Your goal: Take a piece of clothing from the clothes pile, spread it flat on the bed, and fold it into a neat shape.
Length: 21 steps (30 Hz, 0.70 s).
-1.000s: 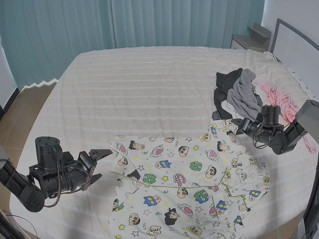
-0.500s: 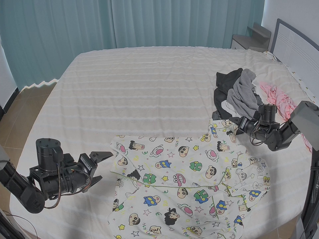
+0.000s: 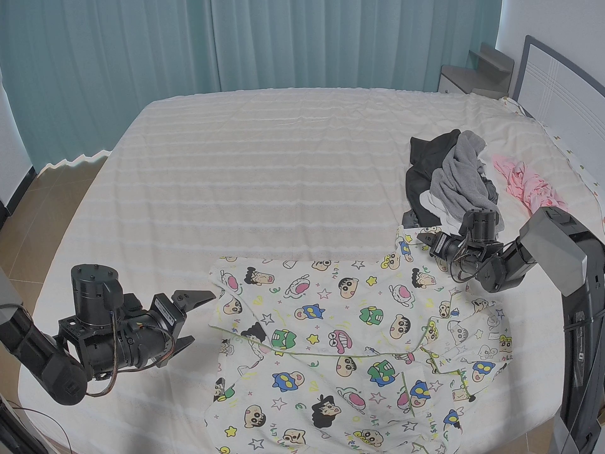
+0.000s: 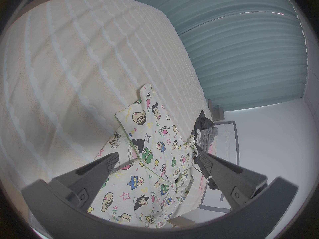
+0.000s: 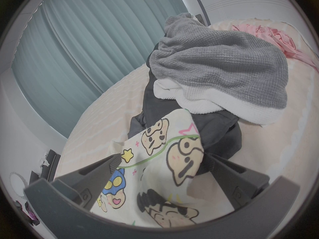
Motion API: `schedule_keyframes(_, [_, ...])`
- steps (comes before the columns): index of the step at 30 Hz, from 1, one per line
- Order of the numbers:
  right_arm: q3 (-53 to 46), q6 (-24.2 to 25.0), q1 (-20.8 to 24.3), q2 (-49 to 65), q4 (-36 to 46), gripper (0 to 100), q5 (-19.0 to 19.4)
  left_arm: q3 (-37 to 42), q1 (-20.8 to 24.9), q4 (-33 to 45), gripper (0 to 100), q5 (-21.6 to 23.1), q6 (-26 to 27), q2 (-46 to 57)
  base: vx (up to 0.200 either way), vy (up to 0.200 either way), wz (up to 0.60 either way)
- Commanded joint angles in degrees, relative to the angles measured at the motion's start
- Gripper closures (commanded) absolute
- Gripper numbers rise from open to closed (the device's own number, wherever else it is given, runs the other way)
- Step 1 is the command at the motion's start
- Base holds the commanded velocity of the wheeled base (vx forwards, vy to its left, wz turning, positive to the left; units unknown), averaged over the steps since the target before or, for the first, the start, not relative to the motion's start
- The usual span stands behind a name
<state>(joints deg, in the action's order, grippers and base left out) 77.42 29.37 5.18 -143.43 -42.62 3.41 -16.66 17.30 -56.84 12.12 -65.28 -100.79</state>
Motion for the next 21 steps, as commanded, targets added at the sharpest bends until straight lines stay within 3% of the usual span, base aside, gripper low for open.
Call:
schedule_keyframes(1, [0.36,-0.1,0.18,-0.44,-0.18,100,-1.22,-0.03,0.02,-0.02,0,0.01,-0.11,-0.19,0.0,0.0,0.0])
schedule_keyframes(21, [1.24,-0.36,-0.08,3.6,-0.27,100,-3.06,-0.03,0.02,-0.02,0,-0.08,-0.11,-0.11,0.0,0.0,0.0])
